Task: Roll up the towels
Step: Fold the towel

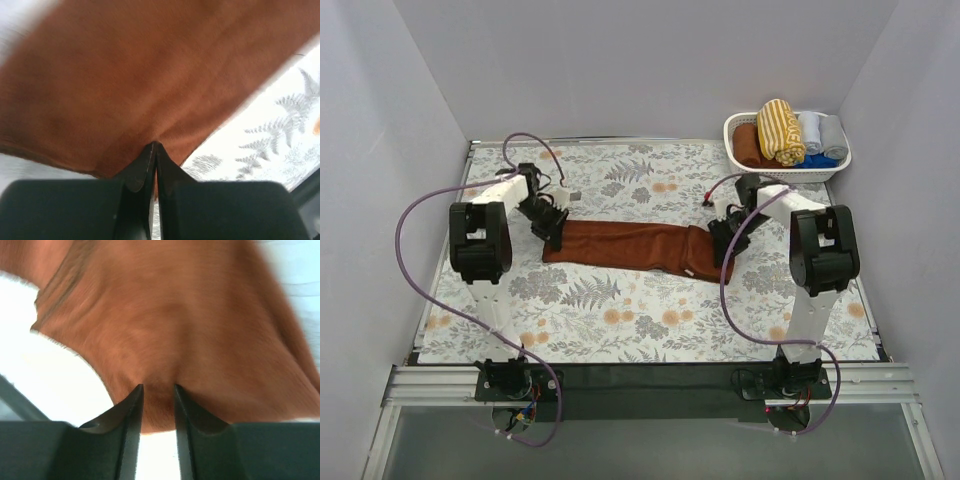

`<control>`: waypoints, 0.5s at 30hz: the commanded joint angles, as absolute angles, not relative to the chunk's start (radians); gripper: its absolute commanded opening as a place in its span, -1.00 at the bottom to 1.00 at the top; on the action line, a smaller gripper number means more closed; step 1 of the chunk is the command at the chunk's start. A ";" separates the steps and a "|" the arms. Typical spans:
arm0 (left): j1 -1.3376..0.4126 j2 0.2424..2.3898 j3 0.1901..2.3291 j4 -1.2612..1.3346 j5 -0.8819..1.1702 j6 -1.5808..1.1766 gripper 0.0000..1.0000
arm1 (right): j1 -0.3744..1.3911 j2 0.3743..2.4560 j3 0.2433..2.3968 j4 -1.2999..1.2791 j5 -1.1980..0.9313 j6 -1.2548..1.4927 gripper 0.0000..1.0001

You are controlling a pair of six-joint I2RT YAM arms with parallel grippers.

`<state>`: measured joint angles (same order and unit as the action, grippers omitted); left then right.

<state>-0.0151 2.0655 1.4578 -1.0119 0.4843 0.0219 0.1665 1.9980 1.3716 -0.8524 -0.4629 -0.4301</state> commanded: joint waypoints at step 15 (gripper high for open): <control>-0.032 2.173 1.879 -0.889 0.571 -0.049 -0.31 | 0.315 1.844 1.379 -1.054 -0.773 -0.540 -0.04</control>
<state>-0.0120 2.3730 2.0350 -1.0054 0.5144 0.0074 0.3668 1.8671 1.3281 -1.0187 -0.7853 -0.5125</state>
